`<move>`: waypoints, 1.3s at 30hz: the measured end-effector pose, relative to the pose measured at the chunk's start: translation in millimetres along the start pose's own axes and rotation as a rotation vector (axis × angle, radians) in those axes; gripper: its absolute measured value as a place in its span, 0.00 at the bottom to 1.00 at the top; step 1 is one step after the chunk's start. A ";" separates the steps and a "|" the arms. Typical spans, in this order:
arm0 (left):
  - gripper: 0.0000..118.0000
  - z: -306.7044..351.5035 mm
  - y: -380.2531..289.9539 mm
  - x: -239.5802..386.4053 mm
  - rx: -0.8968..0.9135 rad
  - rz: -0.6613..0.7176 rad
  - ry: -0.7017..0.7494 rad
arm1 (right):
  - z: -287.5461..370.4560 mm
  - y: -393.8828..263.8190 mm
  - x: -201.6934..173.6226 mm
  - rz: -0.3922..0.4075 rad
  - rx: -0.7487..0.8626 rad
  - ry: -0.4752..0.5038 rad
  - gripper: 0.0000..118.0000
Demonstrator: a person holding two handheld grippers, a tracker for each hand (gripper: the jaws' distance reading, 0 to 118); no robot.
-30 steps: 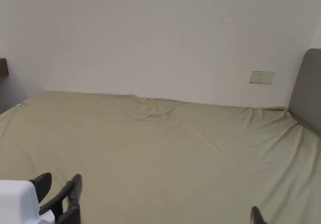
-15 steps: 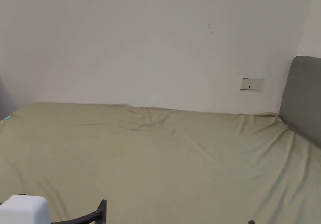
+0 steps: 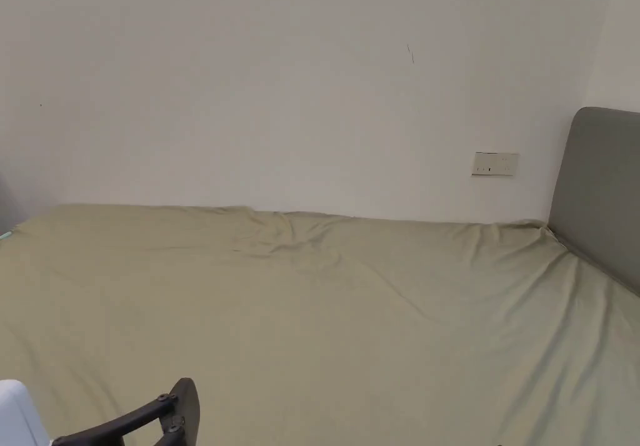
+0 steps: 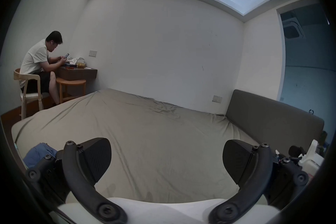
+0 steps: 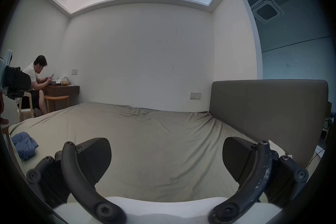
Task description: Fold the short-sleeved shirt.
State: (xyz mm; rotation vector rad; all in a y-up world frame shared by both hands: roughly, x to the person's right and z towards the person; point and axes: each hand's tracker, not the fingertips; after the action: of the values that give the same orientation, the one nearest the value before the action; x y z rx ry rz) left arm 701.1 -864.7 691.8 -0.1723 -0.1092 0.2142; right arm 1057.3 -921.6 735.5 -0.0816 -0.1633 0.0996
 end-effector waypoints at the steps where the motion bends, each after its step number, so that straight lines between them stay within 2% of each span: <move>1: 1.00 -1.3 0.6 0.0 -0.013 -0.013 -0.002 | -0.3 -0.1 0.1 0.000 -0.002 -0.001 1.00; 5: 1.00 -7.0 0.8 4.6 -0.046 -0.044 0.041 | -0.2 -0.5 0.6 -0.005 -0.004 -0.003 1.00; 21: 1.00 -2.8 -0.9 15.7 -0.039 -0.094 -0.017 | 3.4 -2.4 8.1 -0.027 -0.014 -0.013 1.00; 39: 1.00 -10.3 -13.4 22.1 -0.085 -0.205 0.035 | 1.0 -3.5 6.0 -0.020 -0.046 0.007 1.00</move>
State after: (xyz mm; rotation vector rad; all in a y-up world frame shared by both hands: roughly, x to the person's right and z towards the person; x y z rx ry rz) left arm 726.6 -874.4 686.1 -0.2478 -0.1004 0.0017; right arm 1063.3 -924.3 737.8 -0.1261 -0.1597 0.0760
